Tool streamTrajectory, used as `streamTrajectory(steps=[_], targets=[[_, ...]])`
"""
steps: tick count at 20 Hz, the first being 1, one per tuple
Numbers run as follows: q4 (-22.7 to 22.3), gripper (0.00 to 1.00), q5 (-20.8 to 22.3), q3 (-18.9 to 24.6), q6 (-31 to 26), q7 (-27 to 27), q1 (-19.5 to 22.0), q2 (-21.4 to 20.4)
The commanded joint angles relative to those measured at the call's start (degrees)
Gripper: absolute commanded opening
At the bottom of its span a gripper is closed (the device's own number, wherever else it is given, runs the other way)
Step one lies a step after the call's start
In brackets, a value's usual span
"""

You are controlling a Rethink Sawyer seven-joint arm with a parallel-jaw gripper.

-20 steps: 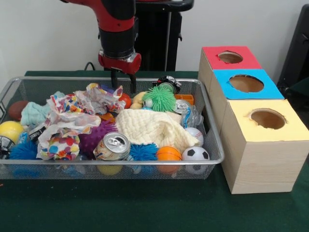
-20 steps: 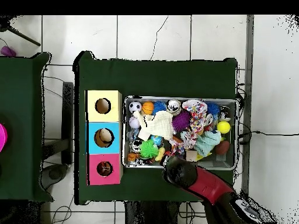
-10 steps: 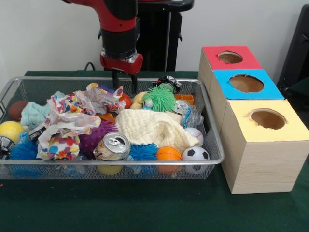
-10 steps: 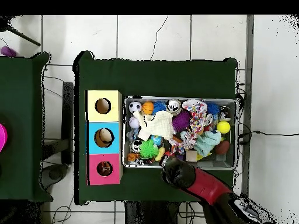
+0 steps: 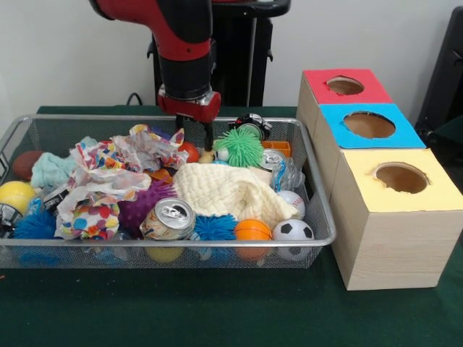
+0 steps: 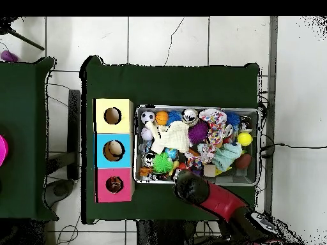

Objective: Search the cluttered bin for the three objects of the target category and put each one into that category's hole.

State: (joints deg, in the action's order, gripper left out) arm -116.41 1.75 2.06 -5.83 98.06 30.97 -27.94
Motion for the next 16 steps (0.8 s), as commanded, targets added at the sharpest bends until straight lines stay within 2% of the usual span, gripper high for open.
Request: streamTrajectory(steps=[1,6,13,16], targets=[[4.49,1.00,-3.36,5.56,-1.22,9.77,-1.22,4.26],[4.30,1.00,-4.63,6.37,-1.33,10.50,-1.57,4.54],[0.61,1.00,-6.82,6.47,-4.04,11.89,-2.25,1.42],[-0.44,1.00,-7.54,7.01,-3.02,12.78,-2.45,1.31]])
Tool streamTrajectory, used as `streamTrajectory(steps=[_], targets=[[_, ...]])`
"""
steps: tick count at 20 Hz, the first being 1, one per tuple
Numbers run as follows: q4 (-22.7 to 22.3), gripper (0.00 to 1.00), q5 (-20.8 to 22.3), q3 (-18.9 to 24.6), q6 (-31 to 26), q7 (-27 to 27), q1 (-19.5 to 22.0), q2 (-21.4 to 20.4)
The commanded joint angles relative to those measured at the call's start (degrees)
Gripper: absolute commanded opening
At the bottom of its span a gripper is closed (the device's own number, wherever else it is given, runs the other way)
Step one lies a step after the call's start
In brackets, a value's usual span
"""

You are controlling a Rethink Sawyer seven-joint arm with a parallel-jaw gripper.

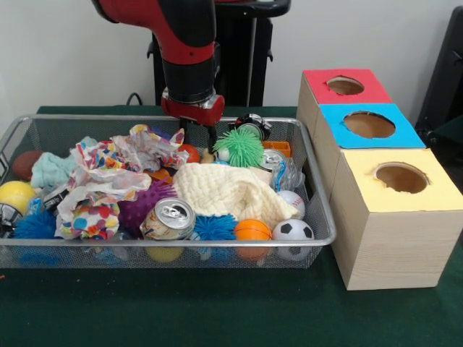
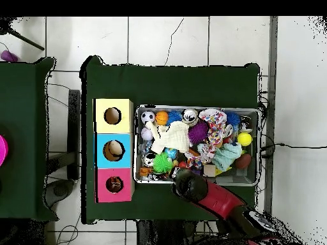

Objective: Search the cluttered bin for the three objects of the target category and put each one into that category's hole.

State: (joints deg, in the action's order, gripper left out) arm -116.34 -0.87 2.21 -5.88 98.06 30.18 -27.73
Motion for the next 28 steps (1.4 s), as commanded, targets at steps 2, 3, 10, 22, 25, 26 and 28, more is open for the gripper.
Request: streamTrajectory(steps=[2,3,10,22,25,26,28], targets=[[-1.40,1.00,-5.59,7.42,-1.51,13.80,-1.97,1.18],[-1.72,1.00,-5.95,7.78,-0.66,14.24,-2.11,1.39],[-2.11,1.00,-8.92,6.64,0.14,15.36,-5.39,0.44],[-0.99,1.00,-9.67,7.97,4.78,14.05,-4.82,3.71],[-0.38,1.00,-9.39,7.79,5.22,13.52,-4.76,4.50],[-0.16,1.00,-9.27,7.72,5.21,13.23,-4.65,4.74],[0.24,1.00,-8.99,7.47,5.35,12.70,-4.47,5.16]])
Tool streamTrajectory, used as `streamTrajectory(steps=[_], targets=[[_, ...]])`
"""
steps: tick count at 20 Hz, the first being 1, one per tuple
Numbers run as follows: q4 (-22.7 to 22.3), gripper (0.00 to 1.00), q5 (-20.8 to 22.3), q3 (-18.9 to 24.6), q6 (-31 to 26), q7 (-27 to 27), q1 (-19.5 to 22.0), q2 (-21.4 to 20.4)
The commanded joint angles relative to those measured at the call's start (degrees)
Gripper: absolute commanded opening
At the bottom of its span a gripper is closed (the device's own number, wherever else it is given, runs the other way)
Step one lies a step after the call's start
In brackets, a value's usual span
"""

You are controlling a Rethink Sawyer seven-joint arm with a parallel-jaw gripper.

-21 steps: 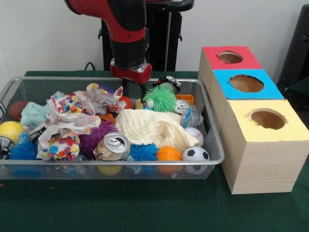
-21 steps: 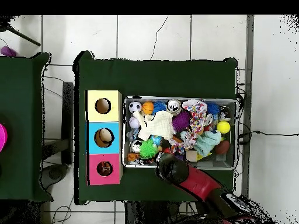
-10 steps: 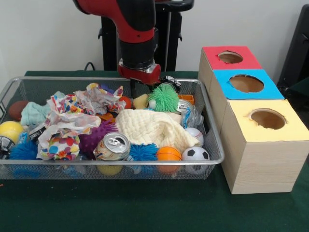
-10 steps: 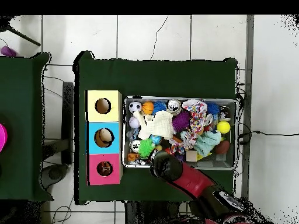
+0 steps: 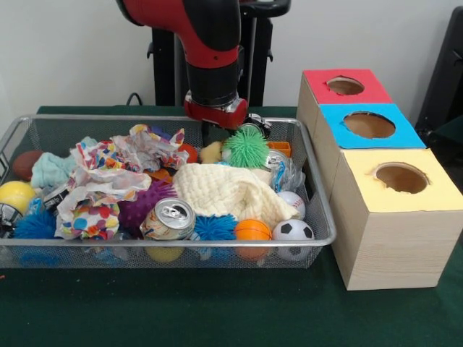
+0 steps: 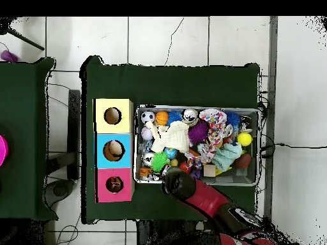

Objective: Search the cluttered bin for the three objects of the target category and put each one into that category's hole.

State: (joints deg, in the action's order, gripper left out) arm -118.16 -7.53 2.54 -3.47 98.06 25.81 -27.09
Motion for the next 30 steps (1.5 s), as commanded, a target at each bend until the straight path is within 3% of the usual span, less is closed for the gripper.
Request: streamTrajectory(steps=[1,6,11,12,16,20,26,27,30], targets=[[2.35,1.00,-2.22,6.99,3.27,12.53,-0.06,4.92],[5.99,1.00,-0.08,7.56,5.08,9.41,2.09,8.41],[7.66,1.00,1.06,7.22,4.77,7.38,2.89,8.68],[7.76,0.00,1.62,7.21,5.84,7.29,2.99,8.73],[7.37,0.00,0.77,5.32,8.45,9.16,1.03,8.22],[7.56,0.00,-0.56,3.81,5.56,8.92,-0.58,7.35],[7.25,0.00,0.31,3.46,5.97,8.52,-0.36,6.74],[6.89,0.00,0.32,2.95,4.73,8.13,-0.60,5.65],[4.50,0.00,0.15,-1.84,-2.31,6.70,-3.80,-2.72]])
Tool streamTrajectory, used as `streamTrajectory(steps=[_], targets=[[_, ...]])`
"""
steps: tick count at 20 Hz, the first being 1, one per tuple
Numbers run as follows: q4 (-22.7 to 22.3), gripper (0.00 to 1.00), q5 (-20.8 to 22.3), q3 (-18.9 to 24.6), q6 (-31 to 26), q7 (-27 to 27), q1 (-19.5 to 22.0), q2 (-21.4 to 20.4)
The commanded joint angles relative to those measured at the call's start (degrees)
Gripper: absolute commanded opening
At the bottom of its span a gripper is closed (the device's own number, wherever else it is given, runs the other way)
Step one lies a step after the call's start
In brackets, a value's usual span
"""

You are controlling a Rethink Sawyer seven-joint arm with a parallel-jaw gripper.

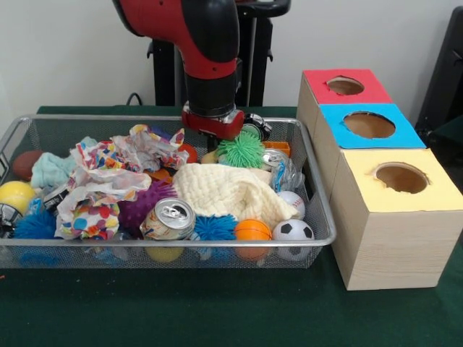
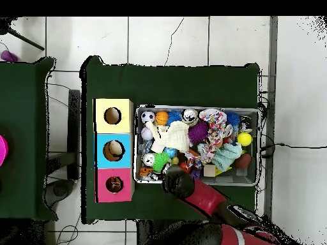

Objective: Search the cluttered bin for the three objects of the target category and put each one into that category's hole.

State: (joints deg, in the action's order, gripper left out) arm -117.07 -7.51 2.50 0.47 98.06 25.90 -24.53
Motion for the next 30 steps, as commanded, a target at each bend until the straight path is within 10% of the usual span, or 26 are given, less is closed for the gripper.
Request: streamTrajectory(steps=[1,12,30], targets=[[3.01,0.00,0.26,-3.94,-9.78,5.95,-5.29,-8.53],[4.70,0.00,4.66,-11.67,-28.75,3.91,-9.94,-20.76],[-5.95,0.00,0.28,-11.75,-23.58,13.05,-11.51,-23.32]])
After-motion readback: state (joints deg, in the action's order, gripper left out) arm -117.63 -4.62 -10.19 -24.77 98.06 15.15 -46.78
